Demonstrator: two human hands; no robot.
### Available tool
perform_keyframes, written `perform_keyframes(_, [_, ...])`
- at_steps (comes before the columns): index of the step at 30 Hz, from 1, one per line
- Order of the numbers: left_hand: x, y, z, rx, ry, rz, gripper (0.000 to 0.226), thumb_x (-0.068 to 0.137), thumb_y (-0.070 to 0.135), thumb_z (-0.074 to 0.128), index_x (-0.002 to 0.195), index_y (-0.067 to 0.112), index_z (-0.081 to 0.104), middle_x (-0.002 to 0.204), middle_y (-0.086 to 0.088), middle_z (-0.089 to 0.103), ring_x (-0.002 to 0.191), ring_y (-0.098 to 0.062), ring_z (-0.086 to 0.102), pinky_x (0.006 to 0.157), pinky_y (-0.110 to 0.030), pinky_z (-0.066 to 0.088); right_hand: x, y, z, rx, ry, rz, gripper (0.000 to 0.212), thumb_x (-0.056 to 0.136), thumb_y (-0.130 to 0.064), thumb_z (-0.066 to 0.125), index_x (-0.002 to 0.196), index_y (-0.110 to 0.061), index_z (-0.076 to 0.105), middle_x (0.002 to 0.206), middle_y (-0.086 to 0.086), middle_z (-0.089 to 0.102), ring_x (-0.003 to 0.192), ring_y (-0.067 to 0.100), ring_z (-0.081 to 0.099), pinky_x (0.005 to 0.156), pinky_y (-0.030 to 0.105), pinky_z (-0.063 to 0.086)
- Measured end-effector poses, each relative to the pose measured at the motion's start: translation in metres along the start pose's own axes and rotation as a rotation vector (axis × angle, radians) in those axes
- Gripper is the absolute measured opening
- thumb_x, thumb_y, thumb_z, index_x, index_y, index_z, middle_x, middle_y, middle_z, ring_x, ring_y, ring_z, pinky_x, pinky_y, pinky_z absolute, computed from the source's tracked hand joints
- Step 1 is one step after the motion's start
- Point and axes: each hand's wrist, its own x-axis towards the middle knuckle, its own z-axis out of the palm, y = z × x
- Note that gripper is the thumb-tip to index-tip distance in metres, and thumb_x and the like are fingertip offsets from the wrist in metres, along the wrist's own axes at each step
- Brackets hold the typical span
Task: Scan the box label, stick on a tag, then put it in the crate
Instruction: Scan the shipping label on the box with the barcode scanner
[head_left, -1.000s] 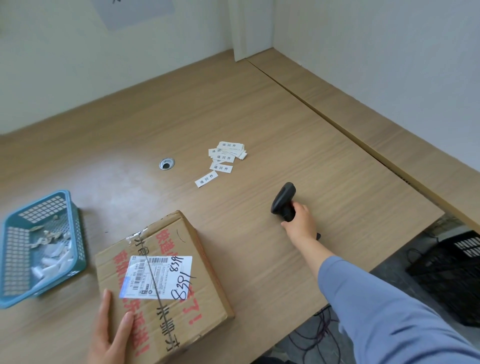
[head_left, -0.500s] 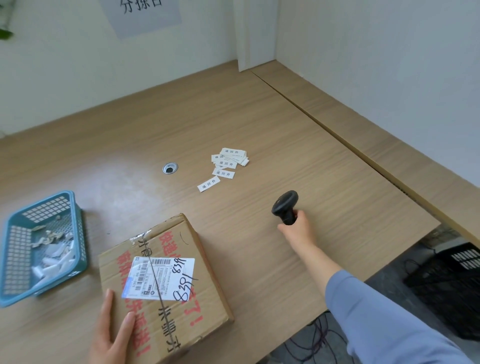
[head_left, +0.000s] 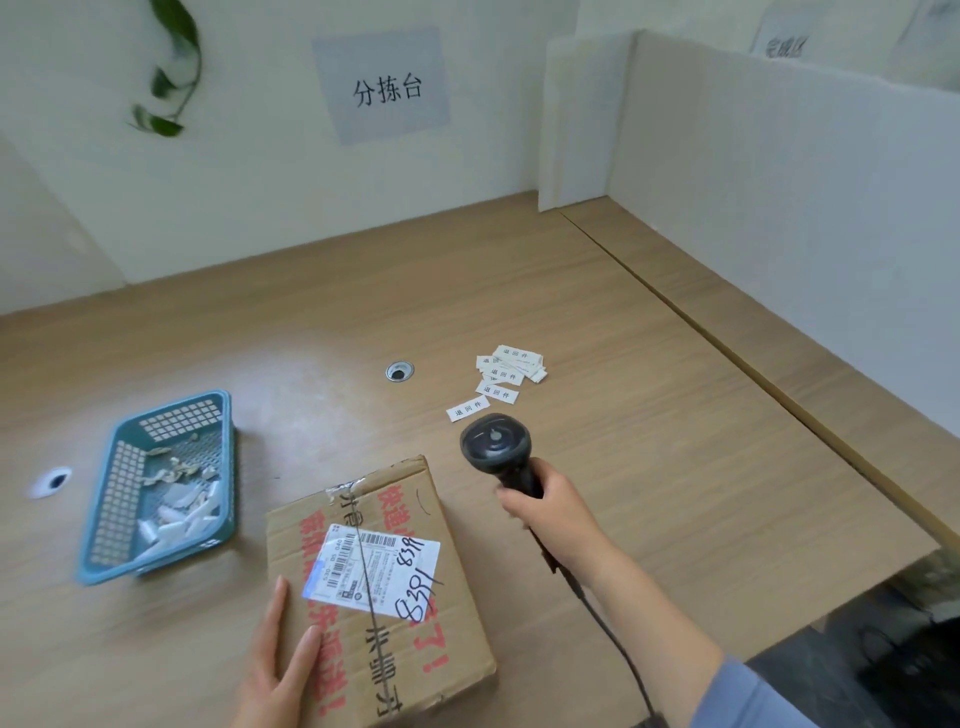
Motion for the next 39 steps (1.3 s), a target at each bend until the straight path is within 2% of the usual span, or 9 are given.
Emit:
perform_keyframes(2, [0.0,0.001,0.0,-0.018,-0.013,-0.002,0.062,0.086,0.005,0.064,0.119,0.051,0.038,0.134,0.006,0.045,0.124,-0.015,0.045,0.108,-0.032,0.03,-0.01,-0.015,0.01,0.001,-0.065,-0.028,0.012,0.08,-0.019,0.064,0.091,-0.015,0.062,0.075,-0.001,0.058,0.07,0.013,0.051,0.067,0.03,0.042])
perform_keyframes(6, [0.0,-0.003,-0.003,-0.01,-0.019,0.023,0.06,0.082,0.02,0.068,0.125,0.046,0.036,0.14,0.004,0.043,0.129,-0.011,0.04,0.11,-0.029,0.026,-0.026,-0.04,0.029,-0.045,-0.17,-0.05,0.02,0.077,-0.023,0.063,0.095,-0.014,0.063,0.076,0.001,0.059,0.069,0.013,0.051,0.066,0.031,0.042])
perform_keyframes(9, [0.002,-0.007,-0.004,-0.006,-0.022,0.027,0.062,0.086,0.011,0.066,0.131,0.039,0.034,0.146,0.001,0.04,0.13,-0.008,0.037,0.109,-0.026,0.024,-0.032,-0.055,0.041,-0.085,-0.225,-0.066,0.023,0.074,-0.025,0.063,0.095,-0.016,0.064,0.076,0.001,0.06,0.07,0.013,0.052,0.067,0.031,0.043])
perform_keyframes(13, [0.002,-0.01,-0.006,0.01,-0.038,0.009,0.061,0.086,0.025,0.064,0.135,0.042,0.03,0.147,0.005,0.038,0.13,-0.008,0.038,0.108,-0.025,0.027,-0.038,-0.066,0.056,-0.129,-0.268,-0.092,0.014,0.084,-0.012,0.062,0.099,-0.012,0.063,0.076,0.0,0.059,0.071,0.013,0.053,0.068,0.029,0.043])
perform_keyframes(18, [0.002,-0.01,-0.008,0.053,-0.046,-0.001,0.071,0.075,0.051,0.058,0.138,0.044,0.025,0.144,0.013,0.035,0.131,-0.003,0.035,0.111,-0.023,0.025,-0.052,-0.073,0.066,-0.189,-0.352,-0.123,0.016,0.082,-0.019,0.062,0.097,-0.012,0.062,0.075,0.0,0.057,0.068,0.012,0.049,0.067,0.028,0.041])
perform_keyframes(22, [0.0,-0.01,-0.008,0.042,-0.038,-0.003,0.07,0.085,0.034,0.061,0.146,0.033,0.026,0.148,0.011,0.033,0.136,-0.005,0.031,0.114,-0.025,0.023,-0.054,-0.074,0.066,-0.298,-0.426,-0.14,0.014,0.085,-0.019,0.064,0.099,-0.02,0.064,0.081,0.0,0.061,0.07,0.011,0.054,0.065,0.026,0.045])
perform_keyframes(27, [-0.001,-0.011,-0.009,0.052,-0.028,0.002,0.07,0.085,0.035,0.059,0.147,0.032,0.026,0.152,0.008,0.031,0.141,-0.008,0.028,0.118,-0.034,0.022,-0.05,-0.082,0.063,-0.493,-0.487,-0.15,0.015,0.083,-0.019,0.068,0.086,-0.033,0.063,0.072,-0.009,0.062,0.063,0.008,0.056,0.057,0.017,0.043])
perform_keyframes(33, [0.0,-0.012,-0.009,0.058,-0.02,-0.001,0.074,0.081,0.042,0.057,0.147,0.034,0.025,0.153,0.006,0.031,0.142,-0.009,0.027,0.118,-0.038,0.023,-0.042,-0.082,0.065,-0.733,-0.471,-0.137,0.01,0.08,-0.022,0.068,0.081,-0.025,0.06,0.066,-0.006,0.06,0.055,0.007,0.056,0.052,0.017,0.042])
perform_keyframes(39, [0.001,-0.014,-0.008,0.05,-0.018,-0.007,0.073,0.08,0.044,0.057,0.146,0.038,0.026,0.154,0.008,0.03,0.142,-0.007,0.027,0.118,-0.038,0.025,-0.04,-0.078,0.068,-0.75,-0.468,-0.128,0.005,0.079,-0.018,0.064,0.08,-0.019,0.06,0.066,-0.003,0.06,0.055,0.01,0.055,0.054,0.022,0.043])
